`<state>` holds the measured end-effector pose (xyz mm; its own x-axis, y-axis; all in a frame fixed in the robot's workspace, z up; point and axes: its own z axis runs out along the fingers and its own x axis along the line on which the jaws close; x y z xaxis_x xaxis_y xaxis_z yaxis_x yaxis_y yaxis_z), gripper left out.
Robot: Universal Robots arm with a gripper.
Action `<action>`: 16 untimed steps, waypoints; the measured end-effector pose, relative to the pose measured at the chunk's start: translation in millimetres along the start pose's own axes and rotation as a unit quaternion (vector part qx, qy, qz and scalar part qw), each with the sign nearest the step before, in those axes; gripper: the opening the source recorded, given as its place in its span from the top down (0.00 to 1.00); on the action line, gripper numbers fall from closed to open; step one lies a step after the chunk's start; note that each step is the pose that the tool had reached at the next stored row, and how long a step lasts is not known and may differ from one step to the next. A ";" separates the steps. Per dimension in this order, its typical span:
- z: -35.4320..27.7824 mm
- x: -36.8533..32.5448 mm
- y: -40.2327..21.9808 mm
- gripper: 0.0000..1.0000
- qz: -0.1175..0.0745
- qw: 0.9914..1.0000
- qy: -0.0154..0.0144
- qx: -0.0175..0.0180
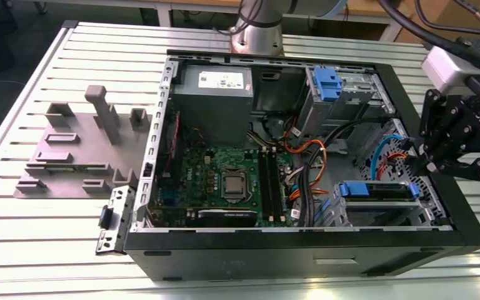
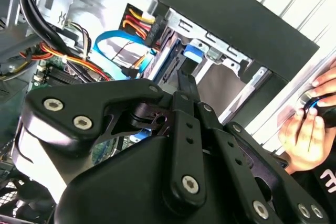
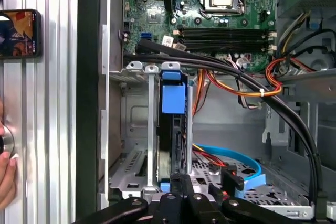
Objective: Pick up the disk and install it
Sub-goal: 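Insert the first disk wire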
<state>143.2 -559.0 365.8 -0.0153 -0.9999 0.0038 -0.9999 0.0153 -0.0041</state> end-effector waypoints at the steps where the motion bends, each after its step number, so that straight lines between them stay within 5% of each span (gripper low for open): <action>1: 0.0 -1.3 -1.9 0.89 0.000 1.000 0.000 0.000; 10: -0.1 -22.7 -10.0 0.89 0.000 1.000 0.000 -0.002; 16: 0.0 -24.1 -13.2 0.89 0.000 1.000 0.000 -0.002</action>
<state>156.8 -535.1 365.8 -0.0154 -0.9999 0.0039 -0.9999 0.0154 0.0000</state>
